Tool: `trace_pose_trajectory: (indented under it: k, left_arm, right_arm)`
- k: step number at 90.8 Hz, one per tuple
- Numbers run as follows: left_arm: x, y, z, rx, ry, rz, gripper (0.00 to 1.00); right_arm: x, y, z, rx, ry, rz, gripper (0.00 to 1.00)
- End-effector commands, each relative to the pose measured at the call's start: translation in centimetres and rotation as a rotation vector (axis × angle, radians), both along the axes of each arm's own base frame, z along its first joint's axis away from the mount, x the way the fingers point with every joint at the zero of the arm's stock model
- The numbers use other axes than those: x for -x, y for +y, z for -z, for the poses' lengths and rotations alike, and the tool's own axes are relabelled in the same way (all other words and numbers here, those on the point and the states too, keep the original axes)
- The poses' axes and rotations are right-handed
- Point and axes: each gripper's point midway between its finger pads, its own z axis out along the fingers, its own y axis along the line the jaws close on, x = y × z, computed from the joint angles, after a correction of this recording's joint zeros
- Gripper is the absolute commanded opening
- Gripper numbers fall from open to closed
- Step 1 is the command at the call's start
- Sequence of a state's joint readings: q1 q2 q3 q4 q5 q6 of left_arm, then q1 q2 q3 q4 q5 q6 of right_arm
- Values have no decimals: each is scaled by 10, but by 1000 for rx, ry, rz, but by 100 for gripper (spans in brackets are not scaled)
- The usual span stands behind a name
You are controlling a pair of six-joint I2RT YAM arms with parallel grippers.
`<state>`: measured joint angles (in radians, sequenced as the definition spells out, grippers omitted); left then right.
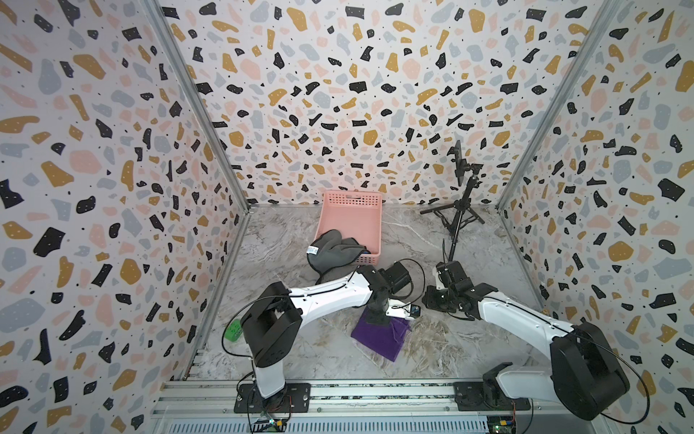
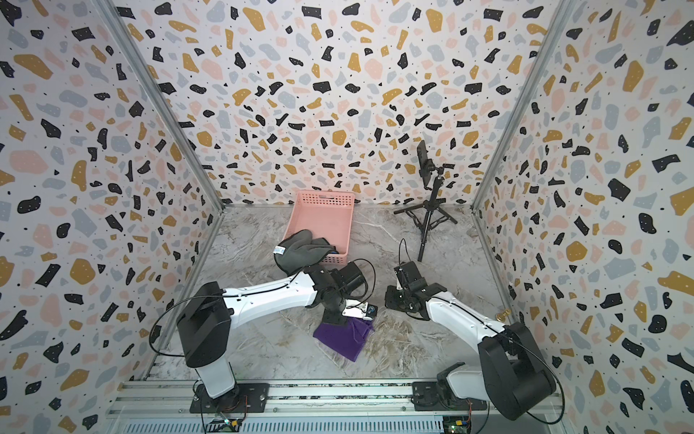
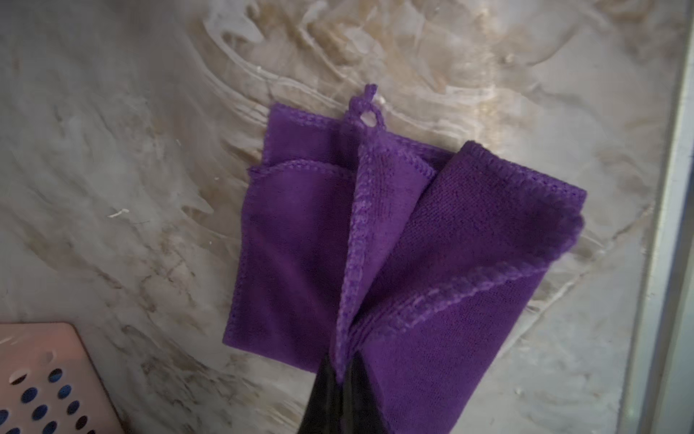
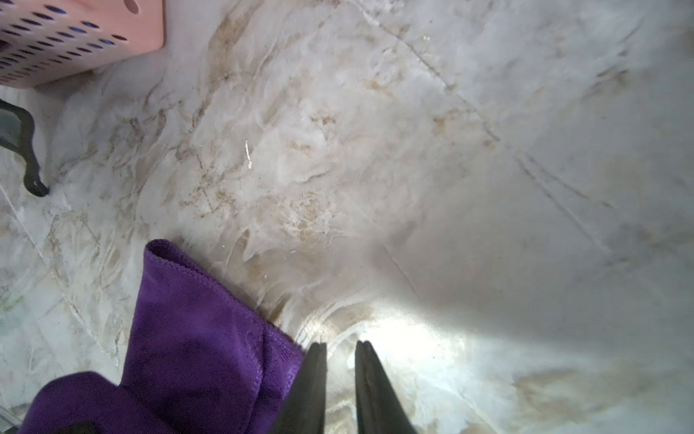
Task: Fold the square dishcloth
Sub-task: Fold the cleaning item at the center of the board.
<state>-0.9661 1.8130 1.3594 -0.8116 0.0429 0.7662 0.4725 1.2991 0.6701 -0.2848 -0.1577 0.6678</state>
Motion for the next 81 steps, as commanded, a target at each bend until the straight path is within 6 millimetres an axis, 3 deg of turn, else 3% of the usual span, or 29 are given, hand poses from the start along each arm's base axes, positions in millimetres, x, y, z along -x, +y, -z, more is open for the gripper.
trace_pose_trajectory:
  k: [1,14,20,27,38,44,59,68,81]
  left_arm:
    - [-20,-11,-3,34,-40,-5,0]
    - [-40,-9,12,8,-83,-32,0]
    - [-57,-10,14,15,-146,-72,14]
    - [-71,-10,6,41,-193,-124,31]
    - [-73,-9,-23,113,-224,-151,50]
    - [-67,-3,-33,120,-221,-134,55]
    - [-60,16,-32,107,-190,-151,56]
    - [-50,25,-18,111,-130,-168,53]
    - [-50,18,5,136,-81,-236,46]
  right_arm:
    - [1,-5,2,16,2,15,20]
    - [2,-6,3,11,5,18,20]
    - [3,-7,3,12,4,22,21]
    - [4,-8,0,8,-7,27,29]
    - [7,-8,-9,-11,-29,26,35]
    - [9,-8,-18,-28,-49,30,38]
    - [19,-5,-35,-99,-89,28,39]
    - [28,15,-44,-231,-96,-22,32]
    - [41,52,-47,-437,-34,-105,24]
